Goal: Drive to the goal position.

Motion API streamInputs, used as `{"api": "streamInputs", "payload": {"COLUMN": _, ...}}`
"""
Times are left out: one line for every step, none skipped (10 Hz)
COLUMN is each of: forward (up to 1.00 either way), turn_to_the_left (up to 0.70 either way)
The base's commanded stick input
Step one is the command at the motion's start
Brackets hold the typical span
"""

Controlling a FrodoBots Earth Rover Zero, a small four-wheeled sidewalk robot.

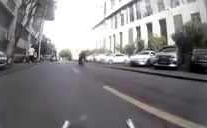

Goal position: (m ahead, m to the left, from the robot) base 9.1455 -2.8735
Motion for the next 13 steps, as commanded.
{"api": "streamInputs", "payload": {"forward": 0.7, "turn_to_the_left": 0.14}}
{"api": "streamInputs", "payload": {"forward": 0.7, "turn_to_the_left": 0.14}}
{"api": "streamInputs", "payload": {"forward": 0.7, "turn_to_the_left": 0.14}}
{"api": "streamInputs", "payload": {"forward": 0.7, "turn_to_the_left": 0.14}}
{"api": "streamInputs", "payload": {"forward": 0.7, "turn_to_the_left": 0.14}}
{"api": "streamInputs", "payload": {"forward": 0.7, "turn_to_the_left": 0.14}}
{"api": "streamInputs", "payload": {"forward": 0.7, "turn_to_the_left": 0.14}}
{"api": "streamInputs", "payload": {"forward": 0.7, "turn_to_the_left": 0.14}}
{"api": "streamInputs", "payload": {"forward": 0.7, "turn_to_the_left": 0.14}}
{"api": "streamInputs", "payload": {"forward": 0.7, "turn_to_the_left": 0.14}}
{"api": "streamInputs", "payload": {"forward": 0.7, "turn_to_the_left": 0.14}}
{"api": "streamInputs", "payload": {"forward": 0.7, "turn_to_the_left": 0.14}}
{"api": "streamInputs", "payload": {"forward": 0.7, "turn_to_the_left": 0.14}}
